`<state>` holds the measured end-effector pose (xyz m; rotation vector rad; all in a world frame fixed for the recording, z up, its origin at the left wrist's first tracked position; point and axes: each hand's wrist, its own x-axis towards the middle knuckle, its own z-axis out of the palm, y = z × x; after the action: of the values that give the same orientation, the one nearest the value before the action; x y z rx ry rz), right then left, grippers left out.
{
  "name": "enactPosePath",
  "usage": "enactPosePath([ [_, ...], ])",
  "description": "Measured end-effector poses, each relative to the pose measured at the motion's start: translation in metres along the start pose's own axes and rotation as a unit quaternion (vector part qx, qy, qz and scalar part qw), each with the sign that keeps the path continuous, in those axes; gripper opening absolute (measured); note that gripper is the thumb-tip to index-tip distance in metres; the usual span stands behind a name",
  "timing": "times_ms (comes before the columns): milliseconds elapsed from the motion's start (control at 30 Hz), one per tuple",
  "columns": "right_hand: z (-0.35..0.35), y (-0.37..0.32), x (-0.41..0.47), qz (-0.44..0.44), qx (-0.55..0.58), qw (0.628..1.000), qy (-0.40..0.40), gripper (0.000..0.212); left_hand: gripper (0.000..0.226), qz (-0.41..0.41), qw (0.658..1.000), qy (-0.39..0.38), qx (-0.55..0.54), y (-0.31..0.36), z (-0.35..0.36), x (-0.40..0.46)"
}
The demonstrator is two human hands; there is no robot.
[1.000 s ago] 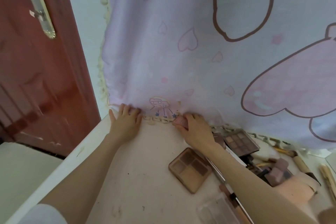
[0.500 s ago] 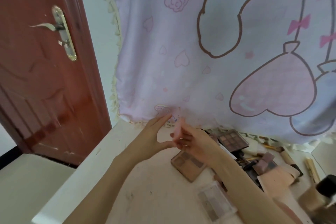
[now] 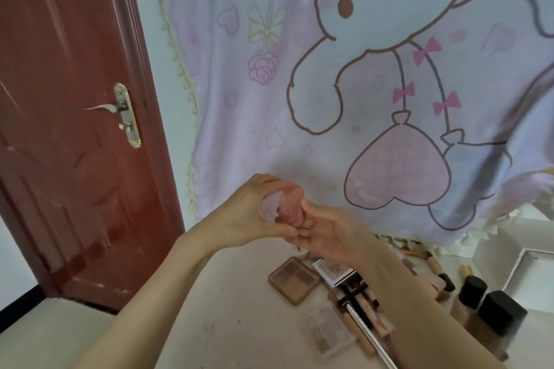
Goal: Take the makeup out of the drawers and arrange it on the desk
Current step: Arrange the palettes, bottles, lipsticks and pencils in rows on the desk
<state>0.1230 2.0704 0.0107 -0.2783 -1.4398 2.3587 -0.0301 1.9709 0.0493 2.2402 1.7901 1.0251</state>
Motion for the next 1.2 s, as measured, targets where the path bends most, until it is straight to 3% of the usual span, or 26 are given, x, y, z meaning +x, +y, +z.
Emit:
enactPosePath([
  [333, 0.017, -0.042, -0.036, -0.029, 0.050, 0.998, -0.014, 0.032, 0.043, -0.003, 0.999, -0.032, -0.017, 0.055, -0.037, 0.017],
  [500, 0.016, -0.034, -0.037, -0.005, 0.073, 0.997, -0.013, 0.033, 0.018, -0.022, 0.988, 0.056, -0.143, 0.048, -0.045, 0.015],
  [633, 0.018, -0.008, -0.023, 0.030, 0.048, 0.998, -0.011, 0.036, 0.020, -0.074, 0.984, 0.084, -0.141, 0.019, -0.047, 0.016],
  [733, 0.020, 0.018, 0.000, 0.046, 0.062, 0.996, 0.044, 0.041, 0.015, -0.132, 0.978, 0.072, -0.144, -0.011, -0.044, 0.017],
  [967, 0.014, 0.072, 0.076, 0.106, 0.084, 0.981, 0.139, 0.015, 0.017, -0.248, 0.962, 0.010, -0.116, -0.101, -0.033, 0.016],
  [1100, 0.007, 0.099, 0.125, 0.124, 0.015, 0.980, 0.153, 0.011, 0.015, -0.276, 0.959, -0.014, -0.068, -0.159, -0.024, 0.017],
  [1200, 0.001, 0.126, 0.155, 0.106, -0.121, 0.968, 0.195, 0.021, 0.014, -0.298, 0.953, -0.033, -0.035, -0.204, -0.011, 0.016],
])
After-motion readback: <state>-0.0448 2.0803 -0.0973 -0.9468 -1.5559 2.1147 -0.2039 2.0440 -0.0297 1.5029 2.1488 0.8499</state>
